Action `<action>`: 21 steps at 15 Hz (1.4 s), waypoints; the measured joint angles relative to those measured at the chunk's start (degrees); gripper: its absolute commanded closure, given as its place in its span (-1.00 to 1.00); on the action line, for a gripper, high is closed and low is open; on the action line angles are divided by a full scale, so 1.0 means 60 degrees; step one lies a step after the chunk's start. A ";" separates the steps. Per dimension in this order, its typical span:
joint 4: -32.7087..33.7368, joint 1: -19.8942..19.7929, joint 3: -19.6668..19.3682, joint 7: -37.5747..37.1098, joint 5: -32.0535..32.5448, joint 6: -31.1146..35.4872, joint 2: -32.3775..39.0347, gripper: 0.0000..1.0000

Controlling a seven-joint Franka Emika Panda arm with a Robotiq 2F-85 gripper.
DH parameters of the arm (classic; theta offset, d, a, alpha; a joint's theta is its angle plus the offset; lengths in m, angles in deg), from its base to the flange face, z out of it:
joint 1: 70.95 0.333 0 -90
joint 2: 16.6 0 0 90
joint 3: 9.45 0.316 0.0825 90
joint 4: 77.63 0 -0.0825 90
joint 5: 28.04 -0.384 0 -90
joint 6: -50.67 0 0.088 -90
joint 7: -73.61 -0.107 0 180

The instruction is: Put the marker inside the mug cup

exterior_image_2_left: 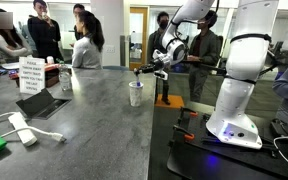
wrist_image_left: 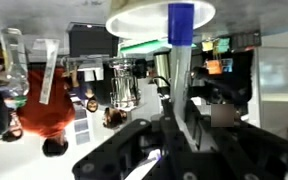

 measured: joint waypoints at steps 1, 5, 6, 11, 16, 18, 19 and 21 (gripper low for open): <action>0.0000 0.0020 0.0009 0.0030 -0.0051 0.0000 0.0007 0.91; 0.0027 0.0095 0.0072 0.0061 -0.0396 0.0000 0.0062 0.91; 0.0054 0.0123 0.0082 0.0064 -0.0511 0.0001 0.0079 0.91; 0.0432 0.0285 0.0142 0.0064 -0.0747 0.0078 0.0166 -0.29; 0.0515 0.0526 0.0147 0.0042 -0.0608 0.0848 0.0099 -0.99; 0.0496 0.0727 0.0221 -0.0149 -0.0448 0.1645 -0.0082 -1.00; 0.0496 0.0871 0.0344 -0.0392 -0.0316 0.2223 -0.0241 -1.00; 0.0569 0.1279 0.0760 -0.1347 0.0014 0.3611 -0.0684 -1.00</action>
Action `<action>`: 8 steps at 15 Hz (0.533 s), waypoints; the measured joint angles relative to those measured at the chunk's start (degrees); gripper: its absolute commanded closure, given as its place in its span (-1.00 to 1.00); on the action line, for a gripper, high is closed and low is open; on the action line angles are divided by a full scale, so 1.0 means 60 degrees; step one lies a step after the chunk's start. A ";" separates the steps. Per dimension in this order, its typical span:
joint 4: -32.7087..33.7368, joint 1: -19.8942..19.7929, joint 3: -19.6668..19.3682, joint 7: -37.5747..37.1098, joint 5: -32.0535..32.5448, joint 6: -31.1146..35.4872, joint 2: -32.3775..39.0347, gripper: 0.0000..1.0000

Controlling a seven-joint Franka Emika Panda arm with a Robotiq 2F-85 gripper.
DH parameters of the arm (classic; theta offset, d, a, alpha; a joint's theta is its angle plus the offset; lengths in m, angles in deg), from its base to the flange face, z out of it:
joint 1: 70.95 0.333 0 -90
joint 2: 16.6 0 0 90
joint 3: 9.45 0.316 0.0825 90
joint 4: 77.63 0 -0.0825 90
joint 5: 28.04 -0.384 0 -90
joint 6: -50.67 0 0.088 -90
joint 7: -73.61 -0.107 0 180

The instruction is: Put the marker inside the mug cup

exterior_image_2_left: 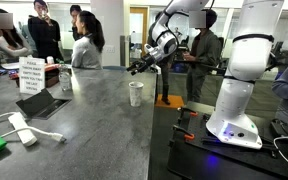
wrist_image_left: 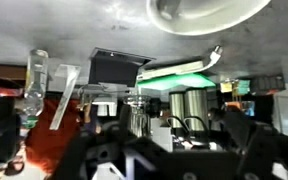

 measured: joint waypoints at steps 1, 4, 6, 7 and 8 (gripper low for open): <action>0.0101 0.0247 0.0285 -0.0706 0.0222 0.0770 -0.0236 -1.00; 0.0526 0.0927 0.1178 -0.3600 0.1526 0.2811 -0.0709 -1.00; 0.0739 0.1177 0.1575 -0.5813 0.3064 0.3559 -0.0722 -1.00; 0.0780 0.1216 0.1652 -0.6885 0.3973 0.3600 -0.0664 -1.00; 0.0808 0.1233 0.1663 -0.7944 0.4936 0.3596 -0.0580 -1.00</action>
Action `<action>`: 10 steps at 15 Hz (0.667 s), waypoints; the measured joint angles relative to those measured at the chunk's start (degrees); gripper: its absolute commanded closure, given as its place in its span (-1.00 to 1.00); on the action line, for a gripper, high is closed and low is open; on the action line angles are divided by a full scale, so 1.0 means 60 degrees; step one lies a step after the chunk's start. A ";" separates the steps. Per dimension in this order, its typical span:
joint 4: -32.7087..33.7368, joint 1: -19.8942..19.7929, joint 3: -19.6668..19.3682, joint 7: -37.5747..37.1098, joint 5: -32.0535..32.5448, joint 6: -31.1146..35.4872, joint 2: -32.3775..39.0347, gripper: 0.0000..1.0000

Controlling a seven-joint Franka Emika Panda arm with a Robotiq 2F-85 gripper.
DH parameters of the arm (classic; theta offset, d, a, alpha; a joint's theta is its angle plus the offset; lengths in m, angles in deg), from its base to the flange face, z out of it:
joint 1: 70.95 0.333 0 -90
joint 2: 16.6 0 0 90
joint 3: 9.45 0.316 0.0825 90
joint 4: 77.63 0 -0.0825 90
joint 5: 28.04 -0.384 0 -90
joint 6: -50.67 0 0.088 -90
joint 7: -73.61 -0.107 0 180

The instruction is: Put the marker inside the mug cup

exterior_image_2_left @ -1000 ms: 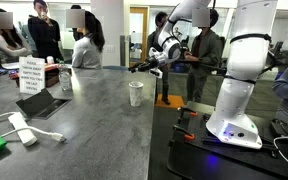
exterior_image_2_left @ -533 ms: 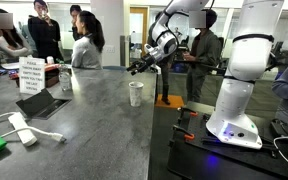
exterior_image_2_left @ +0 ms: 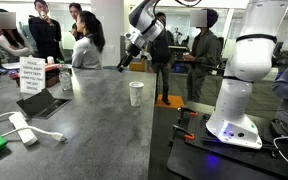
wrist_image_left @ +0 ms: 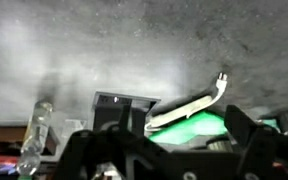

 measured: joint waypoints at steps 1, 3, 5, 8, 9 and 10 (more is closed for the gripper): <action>0.0023 -0.0010 -0.0010 -0.1015 0.0974 -0.0031 0.0078 -1.00; 0.0081 -0.0050 -0.0084 -0.3098 0.3008 -0.0063 0.0212 -1.00; 0.0180 -0.0097 -0.0155 -0.5107 0.4934 -0.0261 0.0266 -1.00; 0.0414 -0.0119 -0.0178 -0.8159 0.7661 -0.0824 0.0245 -1.00; 0.0545 -0.0093 -0.0133 -0.9073 0.8368 -0.1153 0.0217 -1.00; 0.0691 -0.0053 -0.0055 -0.9734 0.8805 -0.1533 0.0182 -1.00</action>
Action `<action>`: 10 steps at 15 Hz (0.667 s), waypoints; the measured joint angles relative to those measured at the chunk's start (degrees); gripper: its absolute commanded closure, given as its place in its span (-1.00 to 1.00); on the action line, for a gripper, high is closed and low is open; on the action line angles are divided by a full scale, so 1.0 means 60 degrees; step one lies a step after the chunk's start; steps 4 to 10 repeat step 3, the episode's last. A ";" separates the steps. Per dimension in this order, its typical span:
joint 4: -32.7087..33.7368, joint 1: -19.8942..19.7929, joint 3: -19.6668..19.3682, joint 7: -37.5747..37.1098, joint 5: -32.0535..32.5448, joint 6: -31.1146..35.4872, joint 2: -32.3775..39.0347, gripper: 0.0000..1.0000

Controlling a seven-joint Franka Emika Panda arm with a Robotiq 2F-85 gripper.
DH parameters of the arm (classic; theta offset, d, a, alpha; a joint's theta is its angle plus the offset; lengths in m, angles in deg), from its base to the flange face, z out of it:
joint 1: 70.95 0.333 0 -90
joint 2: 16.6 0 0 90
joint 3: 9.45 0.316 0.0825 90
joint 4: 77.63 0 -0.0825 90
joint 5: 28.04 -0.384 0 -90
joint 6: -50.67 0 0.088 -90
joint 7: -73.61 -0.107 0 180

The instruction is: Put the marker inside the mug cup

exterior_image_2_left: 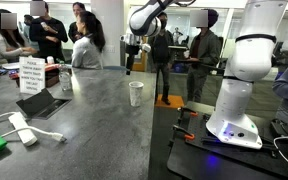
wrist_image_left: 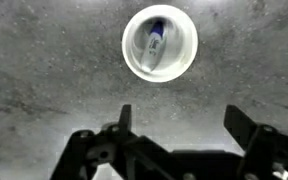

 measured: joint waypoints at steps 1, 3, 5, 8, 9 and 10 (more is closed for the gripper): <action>0.0139 0.0071 0.0084 -0.0338 0.0099 -0.0415 -0.0038 -1.00; 0.0393 0.0186 0.0250 -0.0700 0.0061 -0.1048 -0.0090 -1.00; 0.0393 0.0186 0.0250 -0.0700 0.0061 -0.1048 -0.0090 -1.00; 0.0393 0.0186 0.0250 -0.0700 0.0061 -0.1048 -0.0090 -1.00; 0.0393 0.0186 0.0250 -0.0700 0.0061 -0.1048 -0.0090 -1.00; 0.0393 0.0186 0.0250 -0.0700 0.0061 -0.1048 -0.0090 -1.00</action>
